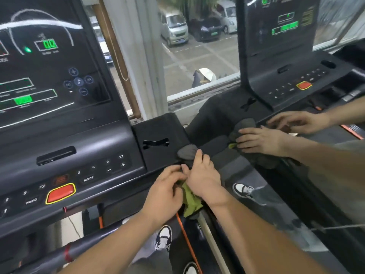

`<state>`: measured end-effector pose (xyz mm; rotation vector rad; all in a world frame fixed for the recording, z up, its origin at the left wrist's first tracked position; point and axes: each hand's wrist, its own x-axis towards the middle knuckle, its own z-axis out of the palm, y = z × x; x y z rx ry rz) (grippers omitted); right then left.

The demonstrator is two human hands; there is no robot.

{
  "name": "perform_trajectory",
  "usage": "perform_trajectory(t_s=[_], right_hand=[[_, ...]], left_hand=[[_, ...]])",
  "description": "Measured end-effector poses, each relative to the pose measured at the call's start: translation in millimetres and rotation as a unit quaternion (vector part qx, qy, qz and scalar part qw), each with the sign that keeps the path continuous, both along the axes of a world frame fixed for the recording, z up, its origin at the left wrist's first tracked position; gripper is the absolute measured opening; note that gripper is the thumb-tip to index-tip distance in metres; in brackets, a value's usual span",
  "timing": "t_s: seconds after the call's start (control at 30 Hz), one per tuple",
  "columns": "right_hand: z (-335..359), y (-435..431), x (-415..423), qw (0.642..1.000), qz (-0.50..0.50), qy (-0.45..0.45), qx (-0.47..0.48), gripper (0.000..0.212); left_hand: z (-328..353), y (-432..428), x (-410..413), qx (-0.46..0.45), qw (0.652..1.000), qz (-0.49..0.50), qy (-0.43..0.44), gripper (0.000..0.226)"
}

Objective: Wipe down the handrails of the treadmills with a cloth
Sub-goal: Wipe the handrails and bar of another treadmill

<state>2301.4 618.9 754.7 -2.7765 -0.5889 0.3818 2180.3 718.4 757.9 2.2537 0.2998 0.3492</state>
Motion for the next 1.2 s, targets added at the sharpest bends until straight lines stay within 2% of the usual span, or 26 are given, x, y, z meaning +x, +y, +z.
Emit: perform_trajectory(t_s=[0.13, 0.23, 0.3, 0.43, 0.5, 0.63, 0.73, 0.83, 0.87, 0.97, 1.07, 1.13, 1.2], right_hand=[[-3, -49, -33, 0.998, -0.047, 0.048, -0.01, 0.089], [-6, -93, -72, 0.996, -0.079, -0.015, -0.036, 0.093], [-11, -120, -95, 0.996, -0.06, -0.004, -0.071, 0.095], [-15, -155, -128, 0.991, -0.053, -0.031, -0.117, 0.084], [-21, -154, -131, 0.987, -0.086, -0.054, -0.124, 0.084], [-16, -117, -110, 0.987, -0.092, -0.064, -0.118, 0.097], [-12, -71, -75, 0.989, -0.092, -0.053, -0.1, 0.098], [-12, -32, -43, 0.991, -0.066, -0.081, -0.081, 0.092], [-10, -24, -35, 0.994, -0.053, -0.059, -0.079, 0.09], [-6, -24, -31, 0.998, -0.033, -0.039, -0.045, 0.09], [-1, -38, -41, 0.996, -0.081, 0.031, 0.007, 0.104], [0, -54, -50, 0.99, -0.13, 0.061, -0.011, 0.11], [1, -77, -68, 0.985, -0.159, 0.043, -0.051, 0.098]], left_hand=[[-4, -16, -1, 0.004, 0.999, 0.021, 0.035, 0.055], [-11, -38, -4, 0.008, 0.999, -0.01, 0.049, 0.053], [-17, -52, -8, 0.017, 0.998, -0.043, 0.049, 0.052], [-21, -55, -7, 0.02, 0.996, -0.076, 0.04, 0.052], [-20, -51, -3, 0.014, 0.996, -0.071, 0.045, 0.051], [-15, -36, 1, 0.009, 0.996, -0.076, 0.039, 0.051], [-10, -20, -3, 0.012, 0.995, -0.075, 0.058, 0.052], [-3, -6, -5, 0.022, 0.995, -0.081, 0.053, 0.054], [-2, 1, -4, 0.025, 0.995, -0.084, 0.051, 0.054], [-1, 16, -3, 0.03, 0.994, -0.091, 0.051, 0.054], [2, 15, -2, 0.02, 0.991, -0.113, 0.068, 0.053], [3, 6, 3, 0.018, 0.988, -0.138, 0.062, 0.052], [3, -6, 8, 0.01, 0.985, -0.161, 0.06, 0.051]])
